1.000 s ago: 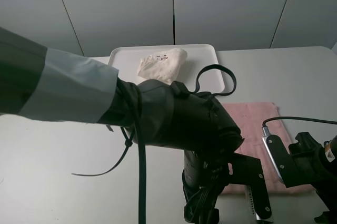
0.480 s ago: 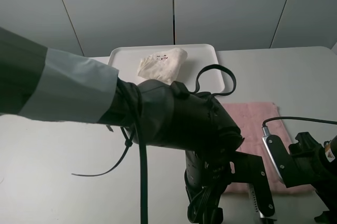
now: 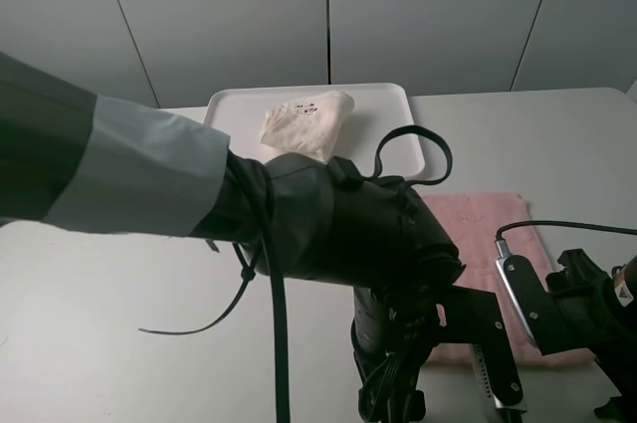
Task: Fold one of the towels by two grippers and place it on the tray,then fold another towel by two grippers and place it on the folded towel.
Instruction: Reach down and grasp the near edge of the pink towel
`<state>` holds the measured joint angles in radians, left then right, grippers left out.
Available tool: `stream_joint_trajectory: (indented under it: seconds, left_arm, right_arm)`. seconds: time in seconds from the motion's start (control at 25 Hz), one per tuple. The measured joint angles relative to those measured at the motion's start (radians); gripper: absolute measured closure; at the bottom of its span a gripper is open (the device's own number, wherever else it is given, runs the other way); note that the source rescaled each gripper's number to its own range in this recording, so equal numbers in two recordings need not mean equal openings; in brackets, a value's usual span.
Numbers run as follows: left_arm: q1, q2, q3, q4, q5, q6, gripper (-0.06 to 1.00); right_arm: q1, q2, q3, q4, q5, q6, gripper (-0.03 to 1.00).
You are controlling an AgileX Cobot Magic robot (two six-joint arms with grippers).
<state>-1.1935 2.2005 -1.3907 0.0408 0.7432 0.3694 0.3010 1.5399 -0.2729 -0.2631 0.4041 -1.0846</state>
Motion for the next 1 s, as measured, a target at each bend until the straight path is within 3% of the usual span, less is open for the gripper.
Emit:
stream_joint_trajectory:
  seconds: [0.12, 0.2, 0.28, 0.44, 0.48, 0.84, 1.0]
  left_arm:
    - [0.0, 0.0, 0.0, 0.0, 0.0, 0.0, -0.03]
    - [0.0, 0.0, 0.0, 0.002, 0.0, -0.002, 0.04]
    - [0.0, 0.001, -0.002, 0.004, 0.0, -0.002, 0.24]
    - [0.0, 0.002, -0.004, 0.029, -0.009, -0.004, 0.86]
    - [0.0, 0.002, -0.004, 0.031, -0.011, -0.004, 0.91]
    - [0.0, 0.002, -0.004, 0.034, -0.011, -0.004, 0.94]
    - [0.0, 0.002, -0.004, 0.034, -0.011, -0.004, 0.94]
  right_arm:
    - [0.0, 0.0, 0.0, 0.0, -0.001, 0.0, 0.02]
    - [0.0, 0.0, 0.0, 0.0, -0.001, 0.0, 0.02]
    - [0.0, 0.0, 0.0, -0.002, -0.001, 0.0, 0.02]
    - [0.0, 0.0, 0.0, -0.004, -0.001, 0.0, 0.02]
    - [0.0, 0.0, 0.0, -0.004, -0.001, 0.0, 0.02]
    - [0.0, 0.0, 0.0, -0.006, -0.01, 0.01, 0.03]
    - [0.0, 0.0, 0.0, -0.006, -0.012, 0.012, 0.15]
